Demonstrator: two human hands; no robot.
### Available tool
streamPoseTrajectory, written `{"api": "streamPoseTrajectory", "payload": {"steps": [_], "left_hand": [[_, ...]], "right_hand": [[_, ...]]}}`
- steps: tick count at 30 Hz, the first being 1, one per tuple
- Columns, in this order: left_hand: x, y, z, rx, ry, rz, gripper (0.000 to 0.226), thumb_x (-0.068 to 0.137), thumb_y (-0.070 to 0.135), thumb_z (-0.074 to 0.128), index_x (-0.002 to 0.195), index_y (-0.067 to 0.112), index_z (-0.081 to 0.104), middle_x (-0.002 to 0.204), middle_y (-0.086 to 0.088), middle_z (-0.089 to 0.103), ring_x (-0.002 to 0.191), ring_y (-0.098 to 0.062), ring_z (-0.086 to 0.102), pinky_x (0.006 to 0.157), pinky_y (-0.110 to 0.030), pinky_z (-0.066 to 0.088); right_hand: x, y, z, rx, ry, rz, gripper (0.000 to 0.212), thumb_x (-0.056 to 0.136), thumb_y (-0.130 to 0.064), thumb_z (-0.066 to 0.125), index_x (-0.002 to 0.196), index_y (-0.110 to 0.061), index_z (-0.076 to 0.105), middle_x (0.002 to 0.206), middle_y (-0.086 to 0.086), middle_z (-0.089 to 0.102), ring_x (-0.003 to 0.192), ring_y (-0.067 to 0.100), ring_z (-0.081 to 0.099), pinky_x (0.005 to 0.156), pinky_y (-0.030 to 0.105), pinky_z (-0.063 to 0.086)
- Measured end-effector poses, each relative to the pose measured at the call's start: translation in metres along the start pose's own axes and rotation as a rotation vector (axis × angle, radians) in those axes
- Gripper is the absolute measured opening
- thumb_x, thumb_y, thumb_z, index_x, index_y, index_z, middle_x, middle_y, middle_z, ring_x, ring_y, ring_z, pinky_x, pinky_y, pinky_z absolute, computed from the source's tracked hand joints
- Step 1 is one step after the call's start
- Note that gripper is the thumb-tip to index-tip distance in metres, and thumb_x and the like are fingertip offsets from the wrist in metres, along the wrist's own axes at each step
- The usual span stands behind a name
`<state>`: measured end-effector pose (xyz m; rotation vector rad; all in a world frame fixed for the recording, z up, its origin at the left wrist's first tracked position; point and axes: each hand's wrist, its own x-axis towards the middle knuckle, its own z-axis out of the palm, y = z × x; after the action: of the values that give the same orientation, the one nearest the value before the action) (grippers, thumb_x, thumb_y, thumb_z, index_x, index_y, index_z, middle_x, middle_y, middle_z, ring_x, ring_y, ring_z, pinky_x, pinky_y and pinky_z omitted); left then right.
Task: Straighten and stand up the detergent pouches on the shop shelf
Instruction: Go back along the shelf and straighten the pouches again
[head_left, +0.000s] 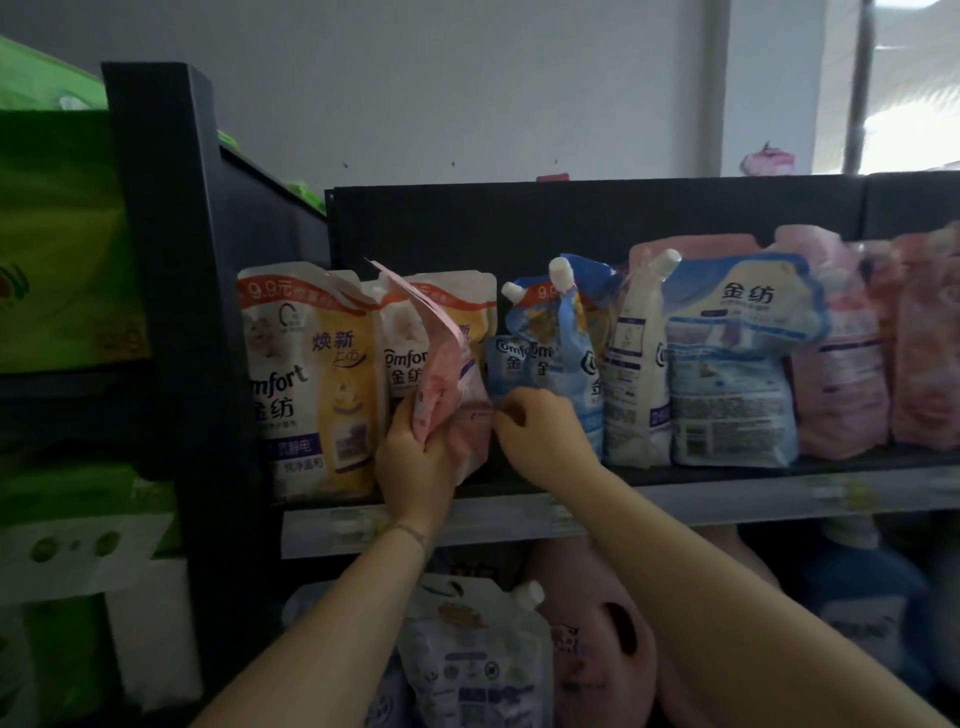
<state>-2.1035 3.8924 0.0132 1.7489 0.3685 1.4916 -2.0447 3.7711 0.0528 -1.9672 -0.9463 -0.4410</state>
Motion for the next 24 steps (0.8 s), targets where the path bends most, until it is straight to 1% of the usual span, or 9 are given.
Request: {"api": "streamPoseTrajectory", "payload": {"steps": [2,4,7,8,9,11,15,18,24], "left_hand": [[-0.003,0.003,-0.002,-0.019,0.025,0.001,0.022,0.094,0.015,0.061,0.115,0.013,0.067,0.103,-0.004,0.069,0.096,-0.025,0.064,0.078,-0.028,0.047],[-0.008,0.007,-0.003,-0.02,0.046,-0.003,0.025,0.092,0.018,0.063,0.116,0.01,0.067,0.108,-0.009,0.07,0.1,-0.027,0.064,0.085,-0.037,0.052],[-0.018,0.02,-0.004,-0.036,0.082,0.019,0.029,0.09,0.017,0.066,0.117,0.006,0.067,0.114,-0.011,0.068,0.109,-0.028,0.061,0.094,-0.046,0.05],[-0.021,0.025,-0.004,-0.05,0.084,0.034,0.029,0.09,0.017,0.067,0.117,0.005,0.067,0.116,-0.008,0.067,0.11,-0.025,0.06,0.096,-0.042,0.049],[-0.024,0.031,-0.004,-0.066,0.082,0.044,0.03,0.089,0.016,0.068,0.118,0.005,0.066,0.117,-0.003,0.066,0.111,-0.018,0.058,0.097,-0.031,0.048],[-0.031,0.042,-0.006,-0.104,0.071,0.065,0.032,0.088,0.012,0.069,0.119,0.005,0.066,0.113,0.005,0.062,0.105,-0.006,0.055,0.086,-0.007,0.04],[-0.041,0.045,-0.003,-0.084,0.038,0.114,0.03,0.088,0.012,0.07,0.116,0.002,0.067,0.107,-0.009,0.071,0.1,-0.019,0.064,0.079,-0.004,0.041],[-0.056,0.048,-0.004,-0.086,0.026,0.123,0.029,0.089,0.008,0.067,0.118,0.004,0.067,0.105,-0.005,0.071,0.098,-0.019,0.065,0.076,0.003,0.038],[-0.074,0.056,-0.005,-0.089,0.065,0.148,0.035,0.085,-0.002,0.068,0.12,0.0,0.066,0.108,-0.011,0.071,0.098,-0.013,0.061,0.076,0.004,0.038]], "right_hand": [[-0.008,0.004,-0.007,-0.057,0.038,-0.015,0.025,0.093,-0.023,0.053,0.079,-0.004,0.06,0.076,0.011,0.062,0.07,0.025,0.057,0.062,0.037,0.048],[-0.015,0.01,-0.014,-0.083,0.109,0.004,0.031,0.095,-0.026,0.052,0.074,-0.003,0.058,0.071,0.012,0.06,0.066,0.027,0.056,0.059,0.037,0.046],[-0.023,0.019,-0.024,-0.098,0.192,0.075,0.038,0.096,-0.028,0.048,0.063,-0.01,0.053,0.064,0.007,0.056,0.062,0.025,0.054,0.055,0.035,0.041],[-0.025,0.022,-0.027,-0.109,0.218,0.098,0.04,0.096,-0.028,0.048,0.059,-0.013,0.048,0.061,0.005,0.053,0.06,0.023,0.051,0.053,0.033,0.036],[-0.026,0.026,-0.03,-0.125,0.246,0.124,0.041,0.096,-0.028,0.047,0.057,-0.015,0.045,0.059,0.003,0.05,0.058,0.022,0.049,0.051,0.032,0.032],[-0.027,0.035,-0.037,-0.137,0.298,0.189,0.042,0.098,-0.028,0.045,0.057,-0.016,0.043,0.058,0.002,0.047,0.054,0.02,0.045,0.048,0.03,0.028],[-0.027,0.061,-0.051,-0.083,0.32,0.344,0.036,0.098,-0.029,0.045,0.066,-0.014,0.048,0.065,0.004,0.052,0.059,0.02,0.049,0.047,0.029,0.029],[-0.023,0.074,-0.054,-0.106,0.263,0.385,0.032,0.098,-0.035,0.048,0.082,-0.008,0.056,0.078,0.006,0.059,0.069,0.023,0.054,0.052,0.031,0.033],[-0.014,0.083,-0.055,-0.191,0.306,0.405,0.039,0.097,-0.042,0.05,0.09,-0.005,0.059,0.082,0.008,0.059,0.073,0.026,0.053,0.061,0.032,0.038]]}}
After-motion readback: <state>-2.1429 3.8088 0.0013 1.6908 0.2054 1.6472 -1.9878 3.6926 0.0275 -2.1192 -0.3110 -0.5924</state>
